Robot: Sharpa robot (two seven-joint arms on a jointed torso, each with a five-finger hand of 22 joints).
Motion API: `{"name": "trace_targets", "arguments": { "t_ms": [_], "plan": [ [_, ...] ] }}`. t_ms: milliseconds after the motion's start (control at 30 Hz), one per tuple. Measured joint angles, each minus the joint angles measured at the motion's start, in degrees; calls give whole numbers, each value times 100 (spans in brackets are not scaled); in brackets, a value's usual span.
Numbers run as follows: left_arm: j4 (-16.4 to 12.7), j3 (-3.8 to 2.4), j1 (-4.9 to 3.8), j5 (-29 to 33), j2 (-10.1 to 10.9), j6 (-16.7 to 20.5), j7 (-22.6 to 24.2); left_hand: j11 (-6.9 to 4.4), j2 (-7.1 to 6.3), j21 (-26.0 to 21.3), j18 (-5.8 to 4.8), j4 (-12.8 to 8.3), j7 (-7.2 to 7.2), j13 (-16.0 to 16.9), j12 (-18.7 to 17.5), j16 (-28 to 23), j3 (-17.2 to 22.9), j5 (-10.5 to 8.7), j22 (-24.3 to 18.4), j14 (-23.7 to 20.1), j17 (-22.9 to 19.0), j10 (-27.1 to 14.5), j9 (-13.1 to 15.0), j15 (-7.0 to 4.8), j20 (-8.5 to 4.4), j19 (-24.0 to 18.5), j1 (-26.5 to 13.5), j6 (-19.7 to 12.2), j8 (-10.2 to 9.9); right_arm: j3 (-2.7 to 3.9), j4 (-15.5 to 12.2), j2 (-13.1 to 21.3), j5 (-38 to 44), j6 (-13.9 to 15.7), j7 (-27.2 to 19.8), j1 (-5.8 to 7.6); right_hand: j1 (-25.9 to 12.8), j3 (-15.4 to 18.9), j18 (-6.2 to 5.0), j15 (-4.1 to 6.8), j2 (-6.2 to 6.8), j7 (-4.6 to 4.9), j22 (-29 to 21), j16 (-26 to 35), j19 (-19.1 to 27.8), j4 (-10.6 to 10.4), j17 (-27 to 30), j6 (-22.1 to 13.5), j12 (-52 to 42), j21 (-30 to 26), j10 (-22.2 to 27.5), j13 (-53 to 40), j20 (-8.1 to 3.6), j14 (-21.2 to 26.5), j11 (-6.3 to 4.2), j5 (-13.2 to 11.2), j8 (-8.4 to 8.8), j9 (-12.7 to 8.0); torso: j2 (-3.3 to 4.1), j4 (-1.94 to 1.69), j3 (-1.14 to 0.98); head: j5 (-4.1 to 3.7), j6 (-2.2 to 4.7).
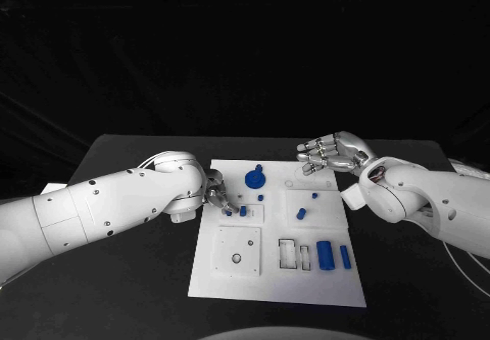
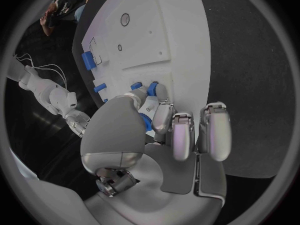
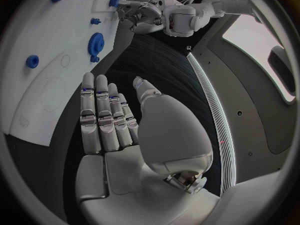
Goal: Assemble the parts on the task board
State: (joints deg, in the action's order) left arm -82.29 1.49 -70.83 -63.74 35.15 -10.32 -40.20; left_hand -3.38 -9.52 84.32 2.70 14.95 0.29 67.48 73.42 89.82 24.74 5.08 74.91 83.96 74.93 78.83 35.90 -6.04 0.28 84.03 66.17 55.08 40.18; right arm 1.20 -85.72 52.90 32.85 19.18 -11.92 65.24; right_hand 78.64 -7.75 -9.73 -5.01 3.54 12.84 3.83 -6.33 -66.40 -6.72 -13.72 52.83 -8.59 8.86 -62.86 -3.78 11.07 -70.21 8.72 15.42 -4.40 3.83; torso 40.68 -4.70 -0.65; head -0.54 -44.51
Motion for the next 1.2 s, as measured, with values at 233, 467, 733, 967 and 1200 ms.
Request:
{"name": "trace_targets", "arguments": {
  "t_ms": [233,467,733,967,1200],
  "plan": [
    [22,1,2,16,-3,12,1,20,-92,0,0,112,0,14,0,0,-33,0,0,0,0,20,0,0,0,0,-183,0,8,0,-2,1,0,0,0,0,0,0,0,0,0,0,0,0,0,0,0,0,0,0,0,0,0,0,0,0,0,0,-1,0,2,-3,7],
    [24,1,4,23,1,21,3,20,-121,0,0,142,21,21,0,0,-63,0,0,0,-1,20,6,0,0,0,-257,21,9,0,-2,1,0,-8,0,0,-31,23,0,0,-31,-1,0,34,0,23,18,1,-22,-32,0,5,0,0,0,0,0,0,-1,0,5,-11,8],
    [15,1,6,31,22,36,8,0,-135,0,0,157,21,43,16,0,-79,0,0,0,-1,41,7,0,0,0,-317,21,9,0,0,-2,0,-18,1,0,-31,23,0,0,-31,-1,0,34,0,23,18,1,-22,-32,0,5,0,0,0,0,0,0,-3,-3,6,-18,-5],
    [-16,1,7,33,64,53,8,0,-165,0,0,181,21,47,26,0,-102,0,0,0,-1,41,14,0,0,0,-391,20,8,0,4,-7,-1,-26,2,0,-30,23,0,0,-31,-2,0,34,0,23,18,2,-22,-32,0,5,0,0,0,0,0,0,-2,-2,5,-21,-10],
    [-85,-5,9,34,135,120,7,20,-197,0,0,179,21,81,47,0,-365,-1,0,0,-2,62,29,0,0,0,-619,62,6,0,11,-18,-1,-34,2,0,-30,23,0,0,-31,-2,0,34,0,23,17,2,-22,-32,0,4,0,0,0,0,0,0,1,-2,8,-21,-20]
  ]
}}
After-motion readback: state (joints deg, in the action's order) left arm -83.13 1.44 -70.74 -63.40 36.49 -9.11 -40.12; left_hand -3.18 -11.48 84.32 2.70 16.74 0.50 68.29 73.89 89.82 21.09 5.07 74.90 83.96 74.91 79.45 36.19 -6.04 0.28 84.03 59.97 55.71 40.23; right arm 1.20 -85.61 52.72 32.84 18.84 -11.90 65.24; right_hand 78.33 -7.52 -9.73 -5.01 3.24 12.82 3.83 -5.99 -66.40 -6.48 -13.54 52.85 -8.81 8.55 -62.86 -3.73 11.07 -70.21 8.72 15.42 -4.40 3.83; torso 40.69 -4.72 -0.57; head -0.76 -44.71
